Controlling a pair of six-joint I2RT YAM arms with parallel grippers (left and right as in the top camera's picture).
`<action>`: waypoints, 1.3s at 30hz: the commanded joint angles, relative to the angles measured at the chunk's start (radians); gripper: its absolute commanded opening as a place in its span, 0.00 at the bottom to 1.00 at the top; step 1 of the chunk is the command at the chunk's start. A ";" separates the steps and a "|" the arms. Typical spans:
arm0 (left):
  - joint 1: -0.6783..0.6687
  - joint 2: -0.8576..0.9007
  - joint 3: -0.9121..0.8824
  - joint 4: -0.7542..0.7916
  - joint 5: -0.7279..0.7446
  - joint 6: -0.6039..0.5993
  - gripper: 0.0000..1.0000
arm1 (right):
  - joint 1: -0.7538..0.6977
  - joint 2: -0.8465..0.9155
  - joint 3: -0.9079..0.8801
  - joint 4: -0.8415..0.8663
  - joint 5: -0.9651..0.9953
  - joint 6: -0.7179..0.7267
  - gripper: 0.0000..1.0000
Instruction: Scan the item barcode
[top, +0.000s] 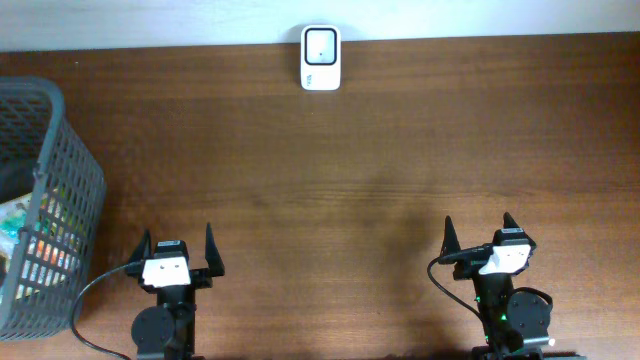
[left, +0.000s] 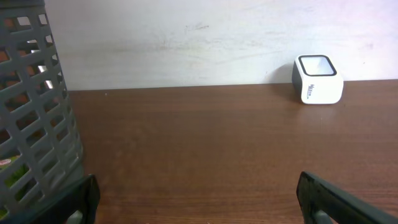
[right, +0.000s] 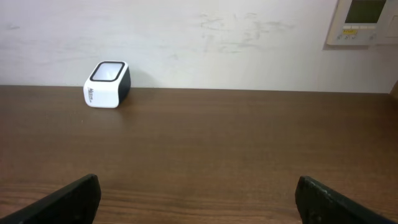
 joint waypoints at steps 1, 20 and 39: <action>0.006 -0.008 -0.007 0.001 0.014 0.016 0.99 | -0.002 -0.004 -0.005 -0.005 0.028 0.008 0.99; 0.006 0.231 0.237 0.086 0.042 0.000 0.99 | -0.002 -0.004 -0.005 -0.004 0.028 0.008 0.99; 0.082 1.543 1.963 -1.037 0.048 -0.222 0.99 | -0.002 -0.004 -0.005 -0.005 0.028 0.008 0.99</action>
